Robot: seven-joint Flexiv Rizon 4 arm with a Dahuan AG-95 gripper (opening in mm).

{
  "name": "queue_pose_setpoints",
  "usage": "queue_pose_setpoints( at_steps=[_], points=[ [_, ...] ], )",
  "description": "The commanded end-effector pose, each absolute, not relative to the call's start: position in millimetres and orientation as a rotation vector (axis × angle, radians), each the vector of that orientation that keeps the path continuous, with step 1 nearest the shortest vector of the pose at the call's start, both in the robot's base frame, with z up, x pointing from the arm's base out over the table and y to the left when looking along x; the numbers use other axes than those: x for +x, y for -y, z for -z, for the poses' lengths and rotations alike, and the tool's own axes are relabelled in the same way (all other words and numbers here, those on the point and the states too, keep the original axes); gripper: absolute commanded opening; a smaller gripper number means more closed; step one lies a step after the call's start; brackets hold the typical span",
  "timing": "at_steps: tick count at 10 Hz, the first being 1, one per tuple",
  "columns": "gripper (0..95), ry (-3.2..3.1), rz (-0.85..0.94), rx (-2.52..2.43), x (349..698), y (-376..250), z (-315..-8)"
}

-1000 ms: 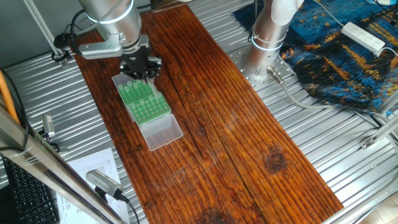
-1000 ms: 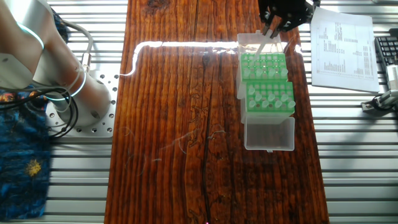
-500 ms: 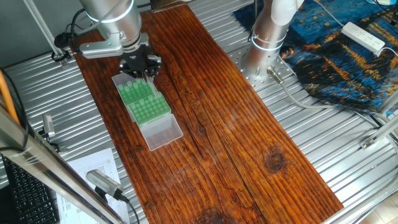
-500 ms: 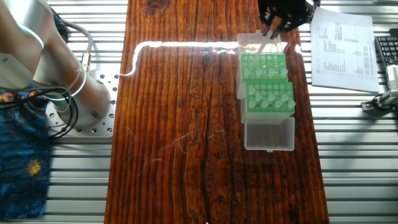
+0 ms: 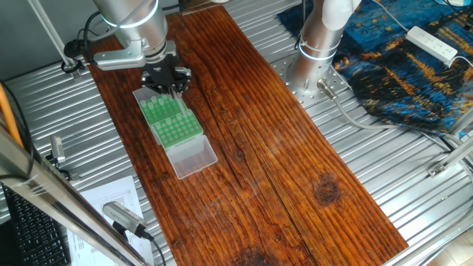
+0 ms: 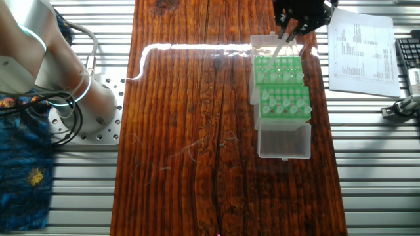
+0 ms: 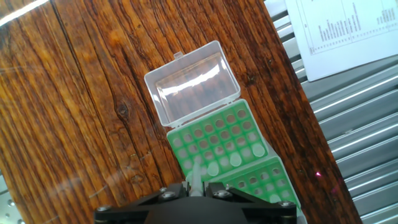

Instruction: Transfer all large pipette tips from one holder to another

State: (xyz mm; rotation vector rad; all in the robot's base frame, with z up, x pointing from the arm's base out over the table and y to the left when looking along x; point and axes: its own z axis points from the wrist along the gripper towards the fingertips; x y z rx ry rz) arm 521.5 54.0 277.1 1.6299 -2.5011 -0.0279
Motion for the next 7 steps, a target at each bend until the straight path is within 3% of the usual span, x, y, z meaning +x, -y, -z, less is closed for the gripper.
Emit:
queue_pose_setpoints(
  at_steps=[1, 7],
  points=[
    [0.0, 2.500, 0.030, 1.633, 520.4, -52.3, -276.2],
    [0.0, 2.494, 0.037, 1.647, 519.1, -53.7, -269.1]
  ],
)
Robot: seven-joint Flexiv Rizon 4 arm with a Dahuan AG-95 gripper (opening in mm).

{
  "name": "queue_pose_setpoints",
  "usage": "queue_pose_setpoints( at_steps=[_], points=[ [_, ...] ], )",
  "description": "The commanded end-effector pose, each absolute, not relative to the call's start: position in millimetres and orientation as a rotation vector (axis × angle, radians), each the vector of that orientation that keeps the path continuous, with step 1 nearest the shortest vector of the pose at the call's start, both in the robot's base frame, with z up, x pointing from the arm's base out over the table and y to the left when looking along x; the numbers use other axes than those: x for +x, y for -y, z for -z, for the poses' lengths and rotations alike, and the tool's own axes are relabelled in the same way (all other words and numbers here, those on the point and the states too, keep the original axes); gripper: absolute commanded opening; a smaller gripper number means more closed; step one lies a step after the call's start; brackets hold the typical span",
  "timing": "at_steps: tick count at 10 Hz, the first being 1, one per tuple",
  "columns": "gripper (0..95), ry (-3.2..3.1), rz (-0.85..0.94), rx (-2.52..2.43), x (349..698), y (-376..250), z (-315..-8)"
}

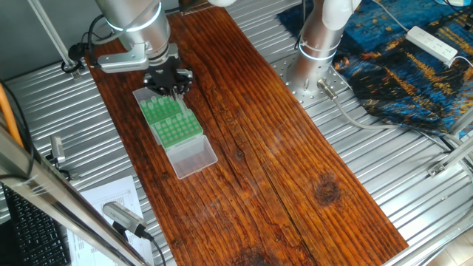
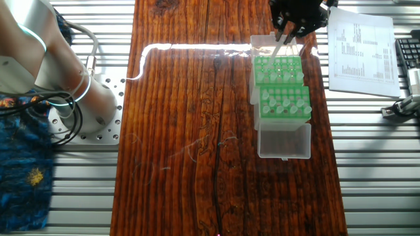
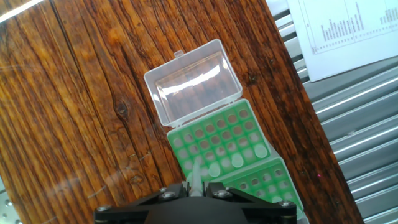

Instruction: Transfer all large pipette tips from one holder to another

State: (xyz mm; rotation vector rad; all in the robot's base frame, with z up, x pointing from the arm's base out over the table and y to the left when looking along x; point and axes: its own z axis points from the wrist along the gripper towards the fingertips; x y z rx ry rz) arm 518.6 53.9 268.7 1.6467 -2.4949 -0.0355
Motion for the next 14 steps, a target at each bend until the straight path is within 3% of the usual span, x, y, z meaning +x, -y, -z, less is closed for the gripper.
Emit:
queue_pose_setpoints(
  at_steps=[1, 2, 8, 14],
  points=[
    [0.0, 2.487, 0.038, 1.657, 518.1, -52.4, -268.1],
    [19.0, 2.485, 0.038, 1.661, 517.5, -51.7, -267.6],
    [19.0, 2.481, 0.037, 1.666, 516.4, -48.3, -264.7],
    [19.0, 2.559, 0.021, 1.586, 509.4, -10.1, -235.3]
  ],
)
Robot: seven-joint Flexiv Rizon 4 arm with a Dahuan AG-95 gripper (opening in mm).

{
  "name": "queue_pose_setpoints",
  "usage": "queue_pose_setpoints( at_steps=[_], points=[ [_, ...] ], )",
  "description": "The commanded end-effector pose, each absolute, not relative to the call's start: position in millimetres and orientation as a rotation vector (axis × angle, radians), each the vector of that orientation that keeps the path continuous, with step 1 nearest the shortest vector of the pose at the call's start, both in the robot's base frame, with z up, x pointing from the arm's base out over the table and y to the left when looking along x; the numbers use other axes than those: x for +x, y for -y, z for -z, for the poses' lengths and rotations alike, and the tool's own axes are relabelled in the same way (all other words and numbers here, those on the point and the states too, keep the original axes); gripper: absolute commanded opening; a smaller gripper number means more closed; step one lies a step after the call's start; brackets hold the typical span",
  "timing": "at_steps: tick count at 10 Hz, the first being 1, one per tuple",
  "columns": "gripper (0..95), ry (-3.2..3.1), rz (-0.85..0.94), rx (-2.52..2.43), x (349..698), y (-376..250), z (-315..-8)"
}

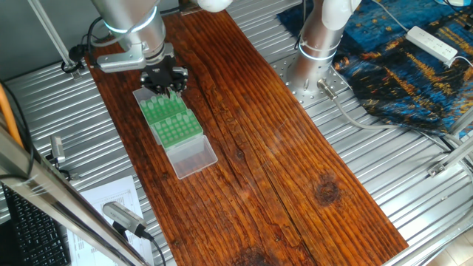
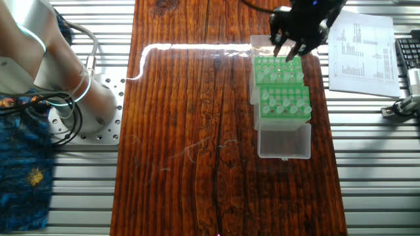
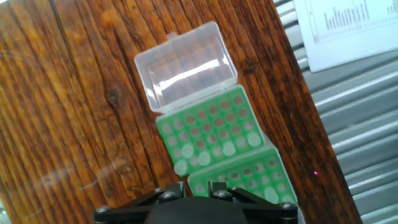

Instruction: Transfer all large pipette tips from one holder to another

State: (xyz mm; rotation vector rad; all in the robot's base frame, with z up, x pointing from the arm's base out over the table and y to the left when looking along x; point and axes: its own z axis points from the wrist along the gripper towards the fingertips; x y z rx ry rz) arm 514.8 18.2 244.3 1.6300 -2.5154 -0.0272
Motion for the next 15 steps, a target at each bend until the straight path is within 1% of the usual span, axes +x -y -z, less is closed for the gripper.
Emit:
queue_pose_setpoints(
  at_steps=[1, 6, 7, 10, 11, 15],
  points=[
    [19.0, 2.545, 0.037, 1.637, 502.6, -0.3, -223.1],
    [19.0, 2.280, 0.016, 1.983, 483.8, 9.5, -207.0],
    [19.0, 2.188, 0.001, 2.114, 482.8, 11.6, -201.1],
    [19.0, 2.053, 0.012, 2.287, 490.5, 19.5, -185.1],
    [19.0, 2.017, 0.057, 2.360, 492.8, 21.8, -178.8],
    [19.0, 1.896, 0.086, 2.491, 495.0, 25.3, -167.0]
  ],
)
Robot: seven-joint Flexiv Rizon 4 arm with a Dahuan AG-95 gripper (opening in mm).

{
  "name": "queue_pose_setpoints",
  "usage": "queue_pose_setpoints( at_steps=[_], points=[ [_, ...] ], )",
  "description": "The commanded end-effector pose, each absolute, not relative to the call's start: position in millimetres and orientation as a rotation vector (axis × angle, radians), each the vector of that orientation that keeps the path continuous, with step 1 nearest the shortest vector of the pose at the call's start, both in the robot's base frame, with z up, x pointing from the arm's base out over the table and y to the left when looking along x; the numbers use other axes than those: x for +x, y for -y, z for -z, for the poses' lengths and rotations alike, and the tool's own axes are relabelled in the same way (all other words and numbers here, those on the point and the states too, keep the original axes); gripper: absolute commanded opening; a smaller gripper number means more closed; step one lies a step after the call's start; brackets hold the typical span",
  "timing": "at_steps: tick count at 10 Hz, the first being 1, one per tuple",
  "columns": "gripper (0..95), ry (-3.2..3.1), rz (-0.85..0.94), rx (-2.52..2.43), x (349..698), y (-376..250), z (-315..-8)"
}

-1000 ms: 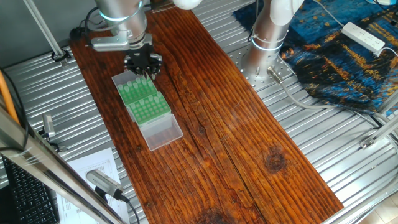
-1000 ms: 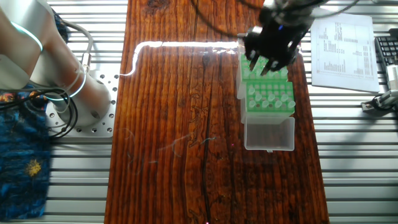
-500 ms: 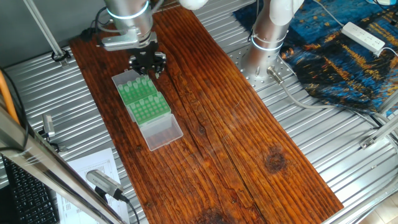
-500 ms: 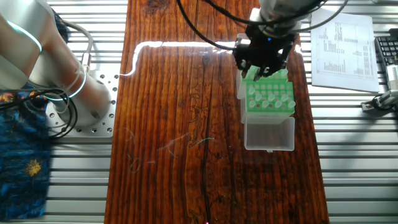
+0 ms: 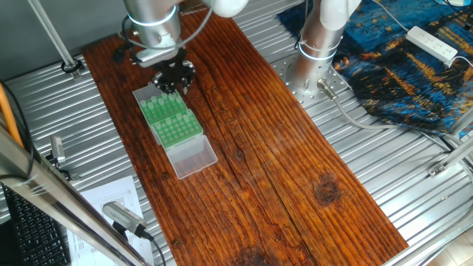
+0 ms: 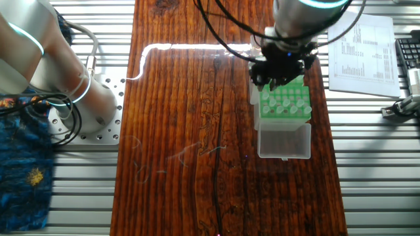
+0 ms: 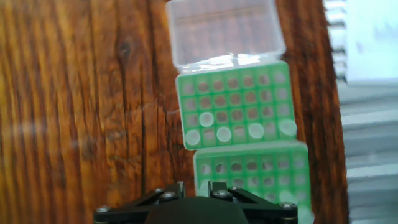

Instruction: Transfer all large pipette tips from one holder to another

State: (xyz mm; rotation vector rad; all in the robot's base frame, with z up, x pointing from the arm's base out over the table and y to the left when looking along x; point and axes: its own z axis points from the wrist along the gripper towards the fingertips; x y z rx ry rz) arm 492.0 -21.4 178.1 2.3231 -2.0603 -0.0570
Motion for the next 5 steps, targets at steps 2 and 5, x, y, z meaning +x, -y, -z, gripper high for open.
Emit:
queue_pose_setpoints(
  at_steps=[2, 5],
  points=[
    [19.0, 1.878, 0.093, 2.501, 488.9, 25.3, -163.1],
    [19.0, 1.885, 0.096, 2.502, 479.2, 23.8, -159.6]
  ],
)
